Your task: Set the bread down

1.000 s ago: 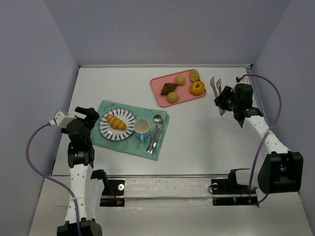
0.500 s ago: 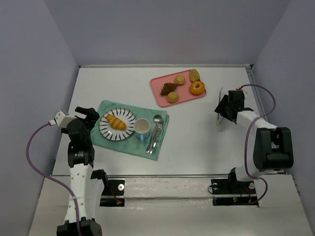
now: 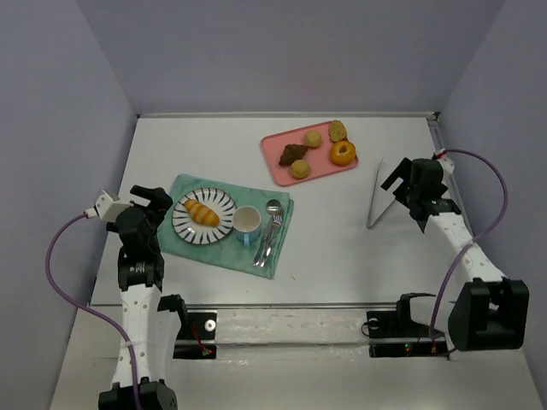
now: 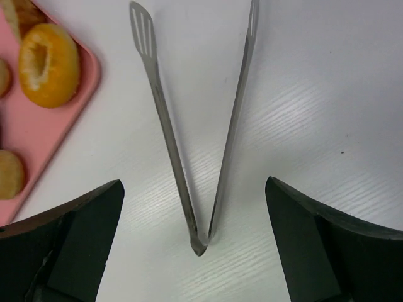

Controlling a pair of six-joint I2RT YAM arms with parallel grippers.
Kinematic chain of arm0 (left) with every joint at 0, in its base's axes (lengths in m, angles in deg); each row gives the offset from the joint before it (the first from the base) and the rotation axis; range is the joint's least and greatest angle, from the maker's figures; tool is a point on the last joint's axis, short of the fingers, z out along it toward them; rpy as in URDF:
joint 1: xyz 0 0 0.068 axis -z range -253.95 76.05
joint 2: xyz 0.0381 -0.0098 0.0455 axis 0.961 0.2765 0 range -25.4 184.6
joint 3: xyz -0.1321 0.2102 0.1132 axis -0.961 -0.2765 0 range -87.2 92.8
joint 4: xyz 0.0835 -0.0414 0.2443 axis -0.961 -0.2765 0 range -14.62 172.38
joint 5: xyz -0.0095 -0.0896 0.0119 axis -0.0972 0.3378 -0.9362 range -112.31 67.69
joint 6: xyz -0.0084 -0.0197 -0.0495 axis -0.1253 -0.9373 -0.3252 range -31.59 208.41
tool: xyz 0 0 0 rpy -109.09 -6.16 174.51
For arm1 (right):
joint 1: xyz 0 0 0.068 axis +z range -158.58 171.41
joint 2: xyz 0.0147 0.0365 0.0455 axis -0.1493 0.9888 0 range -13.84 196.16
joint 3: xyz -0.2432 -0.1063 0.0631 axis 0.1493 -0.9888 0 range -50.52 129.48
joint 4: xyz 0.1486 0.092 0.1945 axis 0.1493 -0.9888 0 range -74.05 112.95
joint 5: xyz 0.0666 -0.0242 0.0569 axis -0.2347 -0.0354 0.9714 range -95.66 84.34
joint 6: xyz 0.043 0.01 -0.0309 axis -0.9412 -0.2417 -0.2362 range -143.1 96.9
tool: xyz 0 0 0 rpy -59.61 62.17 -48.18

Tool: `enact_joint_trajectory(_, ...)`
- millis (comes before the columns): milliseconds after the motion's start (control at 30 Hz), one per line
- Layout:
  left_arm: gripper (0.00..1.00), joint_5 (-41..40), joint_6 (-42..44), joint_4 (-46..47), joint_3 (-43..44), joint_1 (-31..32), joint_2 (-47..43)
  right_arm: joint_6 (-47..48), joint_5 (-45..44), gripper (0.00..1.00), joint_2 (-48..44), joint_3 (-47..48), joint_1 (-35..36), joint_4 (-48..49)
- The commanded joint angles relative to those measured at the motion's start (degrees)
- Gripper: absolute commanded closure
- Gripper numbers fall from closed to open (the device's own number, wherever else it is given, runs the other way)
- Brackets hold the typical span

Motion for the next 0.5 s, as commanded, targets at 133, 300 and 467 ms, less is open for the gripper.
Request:
enact_joint_trajectory(133,0.01,0.44,0.64,2.74,-0.69,0.18,-0.08,-0.07,-0.98,0.00,-19.29,-2.74,-0.14,-2.62)
enact_joint_trajectory(300,0.01,1.84,0.73,3.18,-0.69,0.18,0.71,-0.60,-1.15,0.00,-26.25,-4.07,-0.14,-2.62)
enact_joint_trajectory(467,0.01,2.55,0.64,3.71,-0.78,0.09,1.24,-1.48,-2.99,0.00,-30.73,-6.09,-0.14,-2.54)
